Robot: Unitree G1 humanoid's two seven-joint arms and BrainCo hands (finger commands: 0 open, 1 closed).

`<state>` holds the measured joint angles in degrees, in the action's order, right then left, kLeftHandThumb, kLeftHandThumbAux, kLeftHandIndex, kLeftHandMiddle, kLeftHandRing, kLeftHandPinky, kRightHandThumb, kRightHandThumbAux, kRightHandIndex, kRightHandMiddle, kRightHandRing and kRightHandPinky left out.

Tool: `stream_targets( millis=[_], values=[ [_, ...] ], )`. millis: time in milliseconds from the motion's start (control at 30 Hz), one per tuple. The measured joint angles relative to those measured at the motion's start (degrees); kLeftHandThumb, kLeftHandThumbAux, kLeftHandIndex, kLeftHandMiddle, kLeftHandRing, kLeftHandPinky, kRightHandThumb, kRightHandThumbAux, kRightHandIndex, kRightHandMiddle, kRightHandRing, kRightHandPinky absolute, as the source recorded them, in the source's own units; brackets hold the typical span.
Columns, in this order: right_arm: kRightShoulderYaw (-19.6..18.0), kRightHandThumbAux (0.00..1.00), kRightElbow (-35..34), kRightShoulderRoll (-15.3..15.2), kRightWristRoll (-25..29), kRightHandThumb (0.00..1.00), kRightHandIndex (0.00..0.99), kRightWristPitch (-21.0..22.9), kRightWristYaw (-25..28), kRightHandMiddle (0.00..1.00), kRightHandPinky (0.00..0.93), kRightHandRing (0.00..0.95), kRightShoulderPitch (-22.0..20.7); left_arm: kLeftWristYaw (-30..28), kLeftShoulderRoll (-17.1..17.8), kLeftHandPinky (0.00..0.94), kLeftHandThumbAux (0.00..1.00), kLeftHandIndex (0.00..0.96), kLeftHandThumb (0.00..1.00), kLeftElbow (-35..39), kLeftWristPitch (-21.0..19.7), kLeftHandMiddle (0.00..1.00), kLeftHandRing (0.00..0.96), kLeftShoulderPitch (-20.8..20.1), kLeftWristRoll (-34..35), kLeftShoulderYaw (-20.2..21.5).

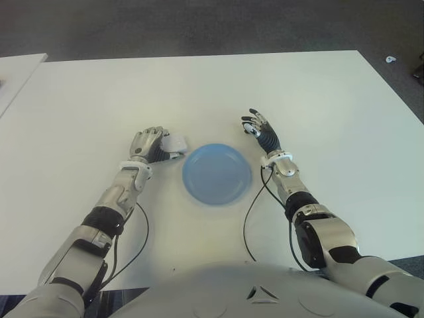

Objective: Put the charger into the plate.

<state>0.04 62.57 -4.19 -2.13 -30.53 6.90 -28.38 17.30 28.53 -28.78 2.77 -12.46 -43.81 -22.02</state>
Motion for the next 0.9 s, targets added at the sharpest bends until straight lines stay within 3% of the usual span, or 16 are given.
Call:
stream_targets(
  millis=[433,900],
  values=[
    [-0.1,0.466,0.0,0.1,0.0,0.0,0.053,0.2,0.0,0.244,0.114,0.213,-0.4,-1.0,-0.1,0.817,0.695,0.443,0.737,2.2,-0.5,0.842,0.83,1.1,0.5,1.3],
    [-0.3,0.472,0.3,0.4,0.1,0.0,0.054,0.3,-0.1,0.244,0.112,0.214,-0.8,-2.6,-0.1,0.833,0.695,0.443,0.737,6.0,0.5,0.837,0.825,3.0,4.2,4.1]
  ],
)
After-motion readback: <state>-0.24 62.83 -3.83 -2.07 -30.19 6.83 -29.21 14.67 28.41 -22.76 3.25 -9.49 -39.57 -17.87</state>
